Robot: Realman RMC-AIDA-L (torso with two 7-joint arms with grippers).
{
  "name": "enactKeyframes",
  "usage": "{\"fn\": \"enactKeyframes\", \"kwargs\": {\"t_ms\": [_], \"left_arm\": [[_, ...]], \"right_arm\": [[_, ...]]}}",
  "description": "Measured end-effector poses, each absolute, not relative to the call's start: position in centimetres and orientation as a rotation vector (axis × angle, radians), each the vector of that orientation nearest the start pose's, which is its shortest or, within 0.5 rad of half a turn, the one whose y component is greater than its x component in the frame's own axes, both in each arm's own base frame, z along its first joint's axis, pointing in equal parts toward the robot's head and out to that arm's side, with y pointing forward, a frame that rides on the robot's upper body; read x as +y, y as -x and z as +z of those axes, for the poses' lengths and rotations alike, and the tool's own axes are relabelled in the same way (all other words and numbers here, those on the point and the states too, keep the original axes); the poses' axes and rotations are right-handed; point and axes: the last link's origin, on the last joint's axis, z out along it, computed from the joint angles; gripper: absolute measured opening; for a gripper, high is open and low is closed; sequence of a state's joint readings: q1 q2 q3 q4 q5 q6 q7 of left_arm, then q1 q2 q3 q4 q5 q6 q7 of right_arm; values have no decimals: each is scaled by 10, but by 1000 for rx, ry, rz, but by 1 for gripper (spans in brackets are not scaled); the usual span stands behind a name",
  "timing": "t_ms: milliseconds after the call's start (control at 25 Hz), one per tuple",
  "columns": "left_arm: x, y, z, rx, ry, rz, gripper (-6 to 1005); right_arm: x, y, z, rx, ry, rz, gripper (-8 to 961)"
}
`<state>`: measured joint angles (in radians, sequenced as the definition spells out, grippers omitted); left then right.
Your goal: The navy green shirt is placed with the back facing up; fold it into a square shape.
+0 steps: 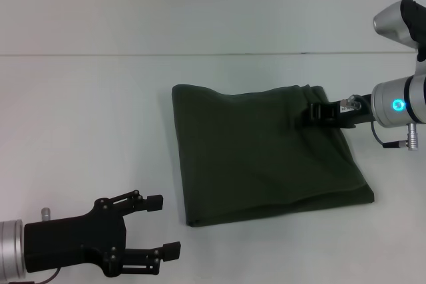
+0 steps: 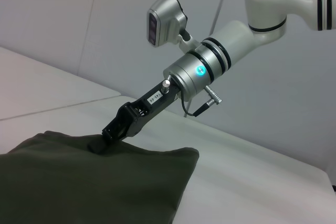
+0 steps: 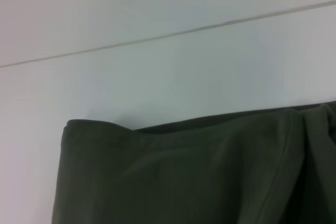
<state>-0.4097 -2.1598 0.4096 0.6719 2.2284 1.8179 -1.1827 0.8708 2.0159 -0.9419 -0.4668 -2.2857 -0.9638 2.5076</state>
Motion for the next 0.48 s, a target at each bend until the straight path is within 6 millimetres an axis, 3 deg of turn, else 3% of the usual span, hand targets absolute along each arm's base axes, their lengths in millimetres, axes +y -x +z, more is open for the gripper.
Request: {"fn": "enactKeyframes", "kwargs": {"t_ms": [360, 480], "left_arm": [[254, 291, -12, -627, 2764, -843, 950], [253, 292, -12, -642, 2762, -844, 950]], "right_arm": [[435, -233, -30, 1495, 2205, 261, 23], [434, -232, -26, 1450, 2199, 297, 38]]}}
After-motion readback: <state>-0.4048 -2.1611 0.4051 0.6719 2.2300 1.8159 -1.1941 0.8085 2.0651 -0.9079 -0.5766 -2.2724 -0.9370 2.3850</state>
